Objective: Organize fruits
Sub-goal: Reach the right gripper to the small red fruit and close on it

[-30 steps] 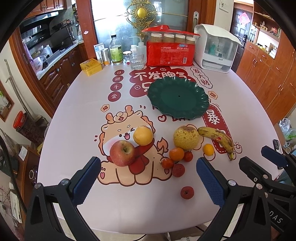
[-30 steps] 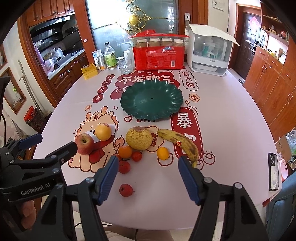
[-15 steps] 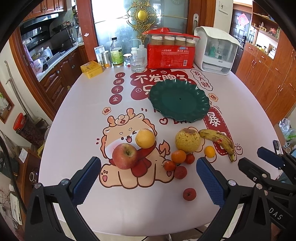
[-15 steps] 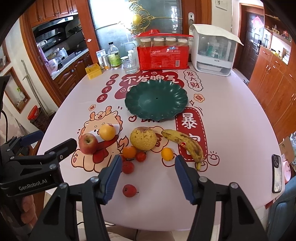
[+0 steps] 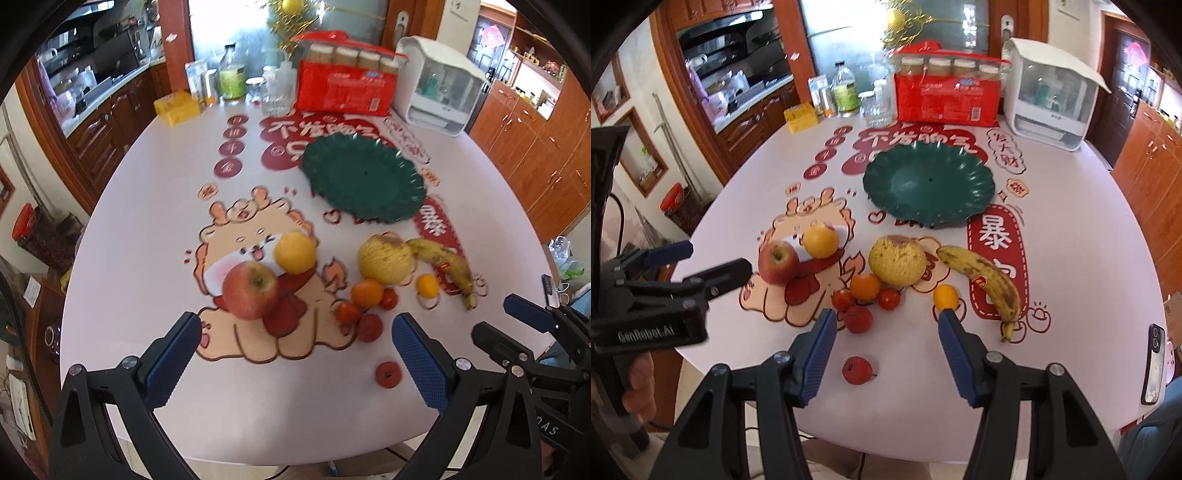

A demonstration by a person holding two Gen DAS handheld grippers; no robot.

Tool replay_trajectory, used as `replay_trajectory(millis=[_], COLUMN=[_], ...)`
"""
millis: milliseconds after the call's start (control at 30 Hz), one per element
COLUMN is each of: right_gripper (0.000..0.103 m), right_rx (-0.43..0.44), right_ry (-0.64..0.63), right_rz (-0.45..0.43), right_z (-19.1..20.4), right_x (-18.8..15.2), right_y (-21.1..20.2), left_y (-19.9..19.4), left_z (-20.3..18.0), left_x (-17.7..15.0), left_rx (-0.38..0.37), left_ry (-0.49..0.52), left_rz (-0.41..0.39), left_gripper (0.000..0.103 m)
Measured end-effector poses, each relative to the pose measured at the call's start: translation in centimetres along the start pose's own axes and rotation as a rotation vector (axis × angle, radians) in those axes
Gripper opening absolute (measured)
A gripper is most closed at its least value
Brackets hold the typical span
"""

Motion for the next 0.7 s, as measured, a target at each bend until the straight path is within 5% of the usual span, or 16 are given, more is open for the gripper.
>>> replay_trajectory(millis=[333,700], right_gripper=[0.057,0.051], right_rx=[0.067,0.16], right_ry=[-0.105,-0.144], right_rz=[0.14,0.218], right_z=[1.8,3.0], right_x=[-3.1,-5.3], right_y=[6.0,10.9], left_y=[4.4,9.7], left_z=[6.7,9.5], left_x=[-2.2,-3.2], left_rx=[0.056,0.004], left_ry=[-0.043,-0.109], left_rz=[0.046,0.165], left_gripper=[0.102,0.102])
Point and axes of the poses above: each gripper's, at about its wrist camera, not at the fingertips, and y roughly the way its jaws point, z to its left, x to its top, the point moved 3 cm from there along y, roughly the way its jaws point, and after that the axes turned 3 degrees about -y, right-handed, at the moved point
